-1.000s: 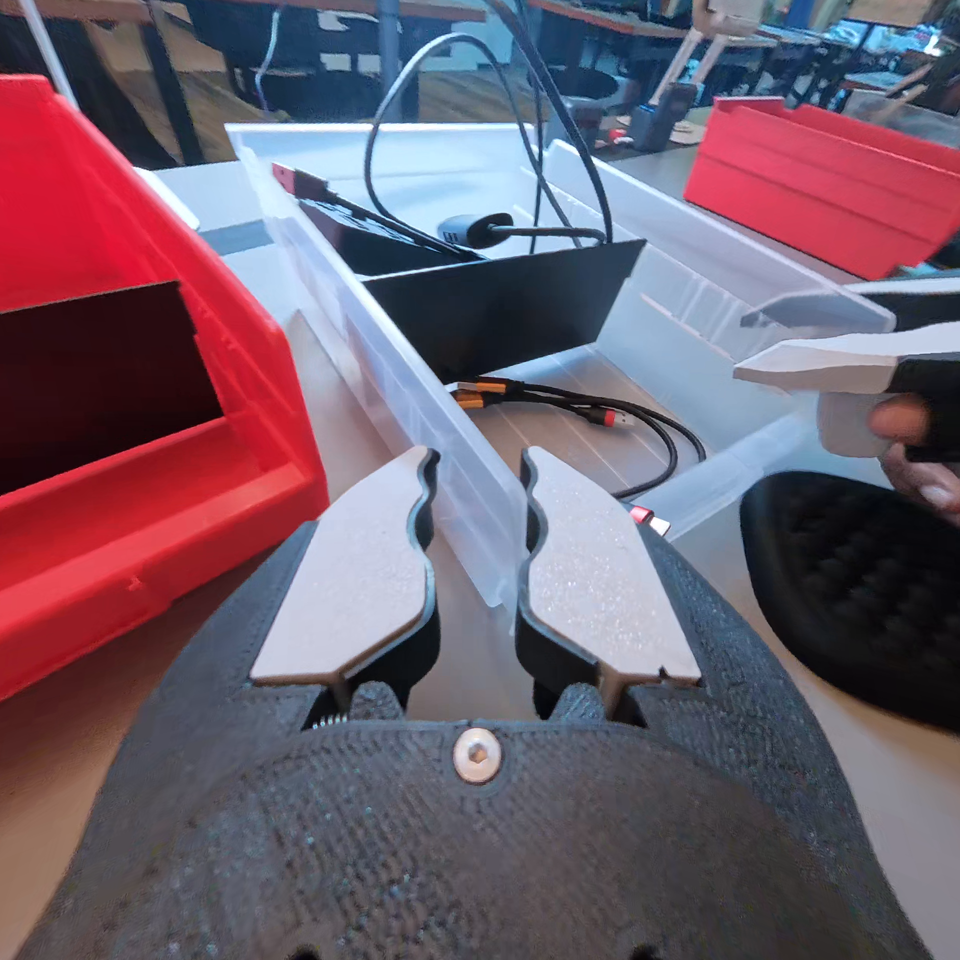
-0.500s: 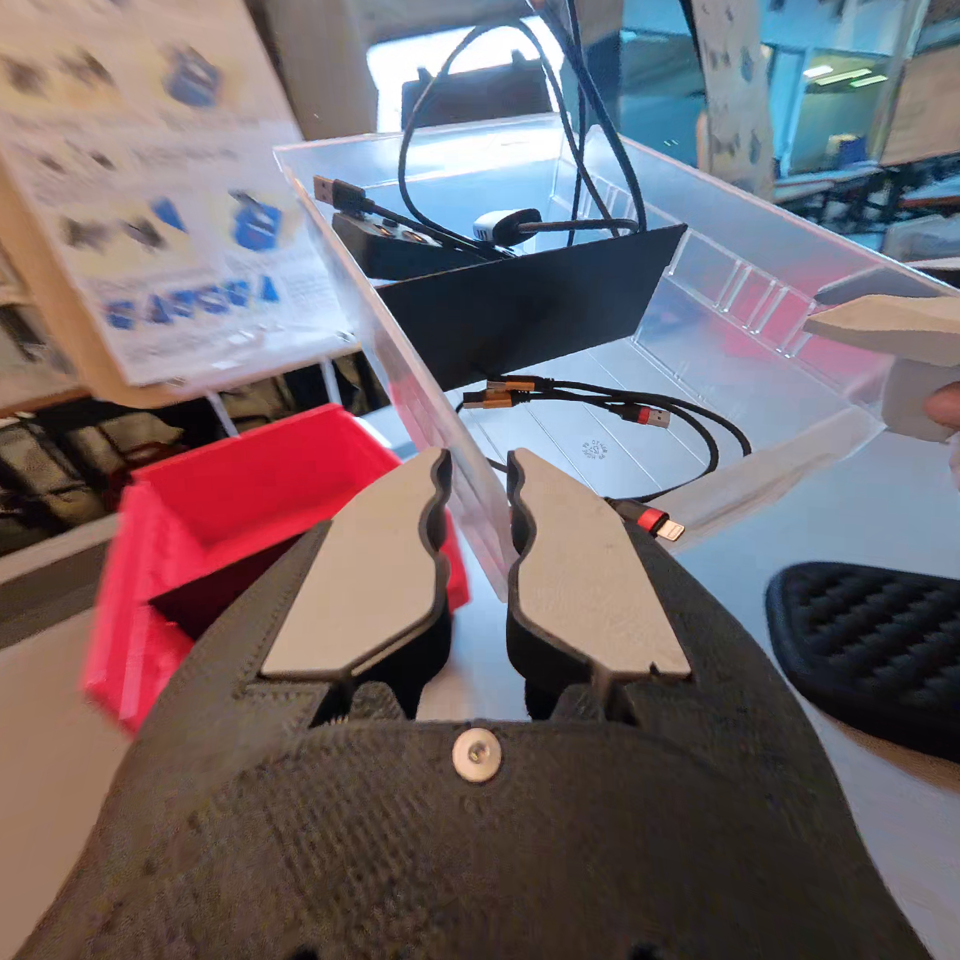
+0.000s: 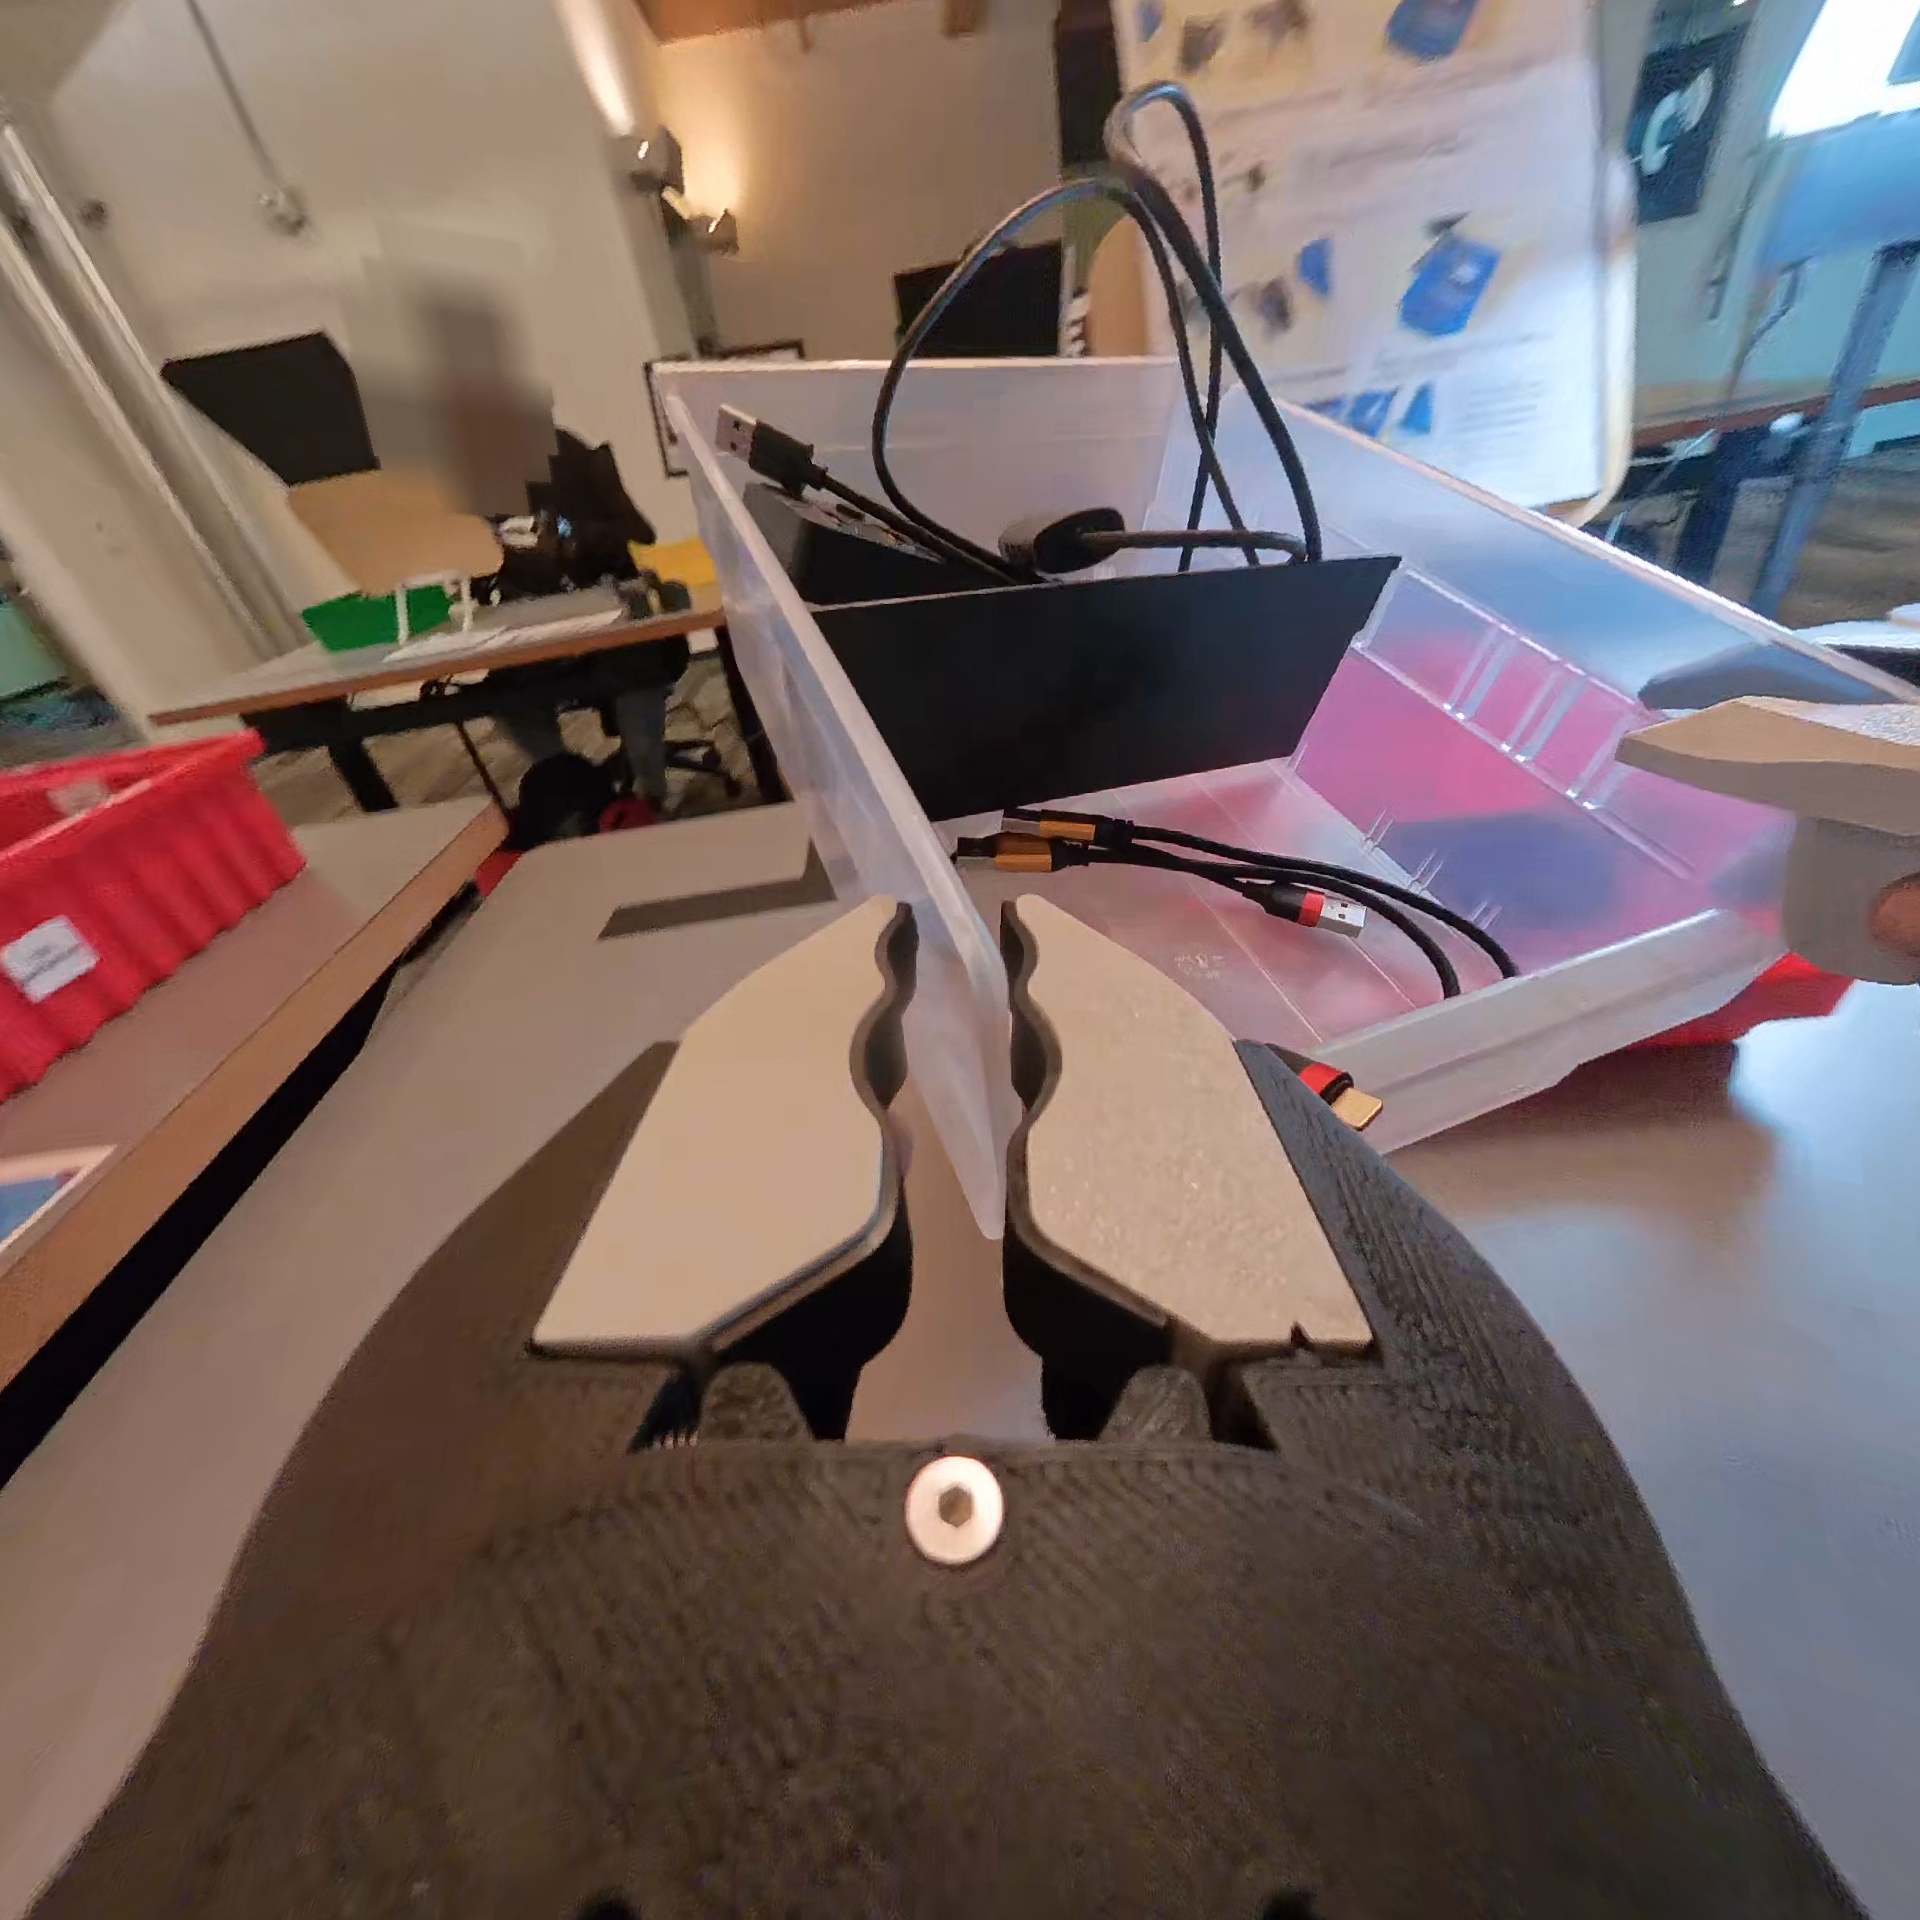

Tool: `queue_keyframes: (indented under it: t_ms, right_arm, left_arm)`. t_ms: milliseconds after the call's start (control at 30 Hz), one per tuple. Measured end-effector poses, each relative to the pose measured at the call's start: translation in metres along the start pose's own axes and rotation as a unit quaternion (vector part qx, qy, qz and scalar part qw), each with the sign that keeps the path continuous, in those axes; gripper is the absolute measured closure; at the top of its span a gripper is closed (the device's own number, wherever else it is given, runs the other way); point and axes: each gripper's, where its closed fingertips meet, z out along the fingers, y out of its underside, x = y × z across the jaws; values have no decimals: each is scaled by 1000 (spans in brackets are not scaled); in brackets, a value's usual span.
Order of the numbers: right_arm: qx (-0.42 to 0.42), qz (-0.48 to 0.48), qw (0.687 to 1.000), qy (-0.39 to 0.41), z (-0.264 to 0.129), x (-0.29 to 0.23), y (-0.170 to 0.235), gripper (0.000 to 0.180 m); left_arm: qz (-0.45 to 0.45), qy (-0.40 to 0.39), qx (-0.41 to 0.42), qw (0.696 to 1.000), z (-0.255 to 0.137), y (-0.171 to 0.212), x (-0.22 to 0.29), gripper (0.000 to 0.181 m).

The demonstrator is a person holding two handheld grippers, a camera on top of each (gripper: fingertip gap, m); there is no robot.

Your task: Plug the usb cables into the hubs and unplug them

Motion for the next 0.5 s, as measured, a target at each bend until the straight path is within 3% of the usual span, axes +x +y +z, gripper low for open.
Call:
queue_keyframes:
  t_ms: [200, 433, 500]
  right_arm:
    - [-66, -1, 998, -24, 54, -35, 63, 151]
    - [-130, -20, 991, -3, 62, -13, 103, 152]
    - [-144, -25, 989, -22, 56, -9, 101, 145]
  left_arm:
    - [-57, -21, -63, 996, 14, 80, -53, 169]
    - [-60, 17, -153, 986, 45, 132, -38, 166]
    - [-49, 55, -172, 982, 51, 134, -27, 153]
